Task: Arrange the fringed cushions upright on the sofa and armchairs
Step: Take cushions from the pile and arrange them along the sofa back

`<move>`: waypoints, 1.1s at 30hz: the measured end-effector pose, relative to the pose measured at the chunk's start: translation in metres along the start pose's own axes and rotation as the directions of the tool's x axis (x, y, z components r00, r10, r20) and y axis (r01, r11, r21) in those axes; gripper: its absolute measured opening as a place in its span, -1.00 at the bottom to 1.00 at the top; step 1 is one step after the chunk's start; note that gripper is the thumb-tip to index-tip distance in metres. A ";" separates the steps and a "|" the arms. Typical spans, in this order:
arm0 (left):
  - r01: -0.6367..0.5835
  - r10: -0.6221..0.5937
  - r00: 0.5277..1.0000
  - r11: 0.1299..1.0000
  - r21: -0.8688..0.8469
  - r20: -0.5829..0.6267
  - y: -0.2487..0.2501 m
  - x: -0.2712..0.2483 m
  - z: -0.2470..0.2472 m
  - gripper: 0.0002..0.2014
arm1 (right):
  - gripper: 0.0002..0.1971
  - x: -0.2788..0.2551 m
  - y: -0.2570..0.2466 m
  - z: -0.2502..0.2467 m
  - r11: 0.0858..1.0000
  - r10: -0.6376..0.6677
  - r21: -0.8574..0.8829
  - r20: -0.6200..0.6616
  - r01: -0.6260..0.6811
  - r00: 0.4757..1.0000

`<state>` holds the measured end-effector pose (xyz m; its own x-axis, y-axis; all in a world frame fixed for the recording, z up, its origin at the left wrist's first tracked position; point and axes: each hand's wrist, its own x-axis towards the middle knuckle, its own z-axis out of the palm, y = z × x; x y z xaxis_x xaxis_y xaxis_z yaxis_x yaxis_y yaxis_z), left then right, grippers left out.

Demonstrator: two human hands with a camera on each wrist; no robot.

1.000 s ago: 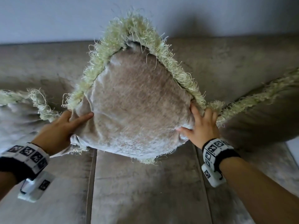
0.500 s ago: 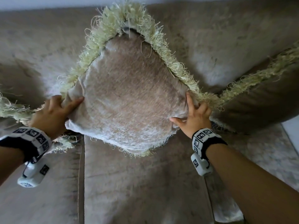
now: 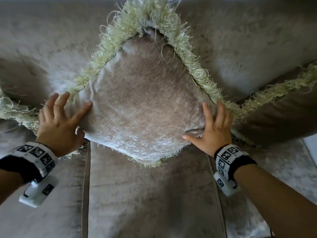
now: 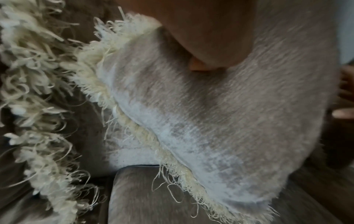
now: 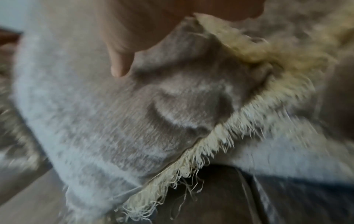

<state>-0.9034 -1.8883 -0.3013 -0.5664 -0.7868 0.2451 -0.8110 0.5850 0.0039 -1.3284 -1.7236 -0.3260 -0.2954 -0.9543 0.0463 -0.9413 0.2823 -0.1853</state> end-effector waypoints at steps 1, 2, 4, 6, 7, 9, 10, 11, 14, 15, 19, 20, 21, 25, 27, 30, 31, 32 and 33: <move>-0.042 0.042 0.999 0.999 -0.004 0.008 0.005 0.000 -0.005 -0.25 | 0.27 0.002 -0.002 -0.002 0.994 -0.106 -0.022 -0.019 0.106 0.994; -0.089 0.089 0.996 0.996 -0.010 0.016 0.010 0.002 -0.010 -0.27 | 0.25 0.005 -0.004 -0.005 0.979 -0.203 -0.042 -0.036 0.201 0.979; -0.166 0.166 0.986 0.986 -0.020 0.016 0.025 0.009 -0.017 -0.30 | 0.17 0.013 -0.014 -0.010 0.937 -0.349 -0.070 -0.081 0.344 0.934; -0.216 0.217 0.976 0.976 -0.028 0.017 0.039 0.018 -0.016 -0.29 | 0.06 0.022 -0.025 -0.011 0.907 -0.419 -0.087 -0.113 0.411 0.901; -0.228 0.228 0.973 0.973 -0.021 0.017 0.044 0.022 -0.012 -0.28 | 0.02 0.025 -0.029 -0.010 0.905 -0.423 -0.096 -0.113 0.414 0.899; -0.221 0.221 0.975 0.975 0.017 0.012 0.047 0.027 -0.001 -0.27 | 0.03 0.031 -0.033 -0.005 0.918 -0.386 -0.132 -0.078 0.375 0.919; -0.210 0.209 0.978 0.977 0.041 0.015 0.046 0.029 0.005 -0.27 | 0.04 0.033 -0.034 -0.002 0.924 -0.361 -0.158 -0.057 0.349 0.931; -0.201 0.200 0.980 0.978 0.064 0.021 0.044 0.030 0.011 -0.28 | 0.04 0.035 -0.033 0.001 0.928 -0.338 -0.183 -0.039 0.325 0.940; -0.203 0.200 0.979 0.972 0.117 0.039 0.038 0.034 0.023 -0.32 | 0.05 0.041 -0.031 0.010 0.932 -0.285 -0.236 -0.013 0.274 0.958; -0.207 0.203 0.978 0.970 0.128 0.046 0.036 0.035 0.025 -0.33 | 0.06 0.042 -0.030 0.013 0.931 -0.278 -0.248 -0.012 0.266 0.961; -0.207 0.193 0.976 0.964 0.166 0.097 0.025 0.039 0.026 -0.35 | 0.12 0.040 -0.026 0.016 0.936 -0.236 -0.267 0.001 0.228 0.972; -0.191 0.174 0.979 0.966 0.174 0.109 0.023 0.036 0.024 -0.35 | 0.12 0.037 -0.025 0.015 0.940 -0.202 -0.277 0.025 0.201 0.979; -0.168 0.148 0.982 0.969 0.180 0.120 0.021 0.032 0.022 -0.34 | 0.11 0.032 -0.023 0.014 0.942 -0.155 -0.293 0.051 0.163 0.987; -0.128 0.105 0.982 0.981 0.144 0.159 0.016 0.013 0.000 -0.29 | 0.00 -0.002 -0.015 -0.006 0.938 0.026 -0.344 0.183 0.039 0.983; -0.103 0.084 0.976 0.991 0.087 0.203 0.015 0.002 -0.021 -0.26 | -0.07 -0.017 -0.020 -0.032 0.940 0.054 -0.338 0.265 0.040 0.963; -0.030 0.028 0.963 1.000 0.003 0.269 0.022 -0.007 -0.059 -0.27 | -0.21 -0.031 -0.041 -0.085 0.950 0.035 -0.303 0.345 0.076 0.938; -0.017 0.024 0.955 1.000 -0.024 0.295 0.026 -0.009 -0.072 -0.28 | -0.25 -0.036 -0.050 -0.103 0.952 0.040 -0.296 0.369 0.077 0.928; -0.012 0.024 0.943 0.999 -0.036 0.333 0.029 -0.010 -0.084 -0.27 | -0.28 -0.037 -0.060 -0.120 0.952 0.046 -0.298 0.378 0.074 0.925; -0.024 0.030 0.921 1.000 -0.020 0.389 0.031 -0.011 -0.097 -0.28 | -0.30 -0.039 -0.070 -0.137 0.949 0.056 -0.309 0.377 0.069 0.924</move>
<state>-0.9084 -1.8429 -0.2101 -0.6028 -0.7834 -0.1516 -0.7940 0.6077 0.0171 -1.2736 -1.6931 -0.1804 -0.2637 -0.9034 -0.3380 -0.9638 0.2324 0.1309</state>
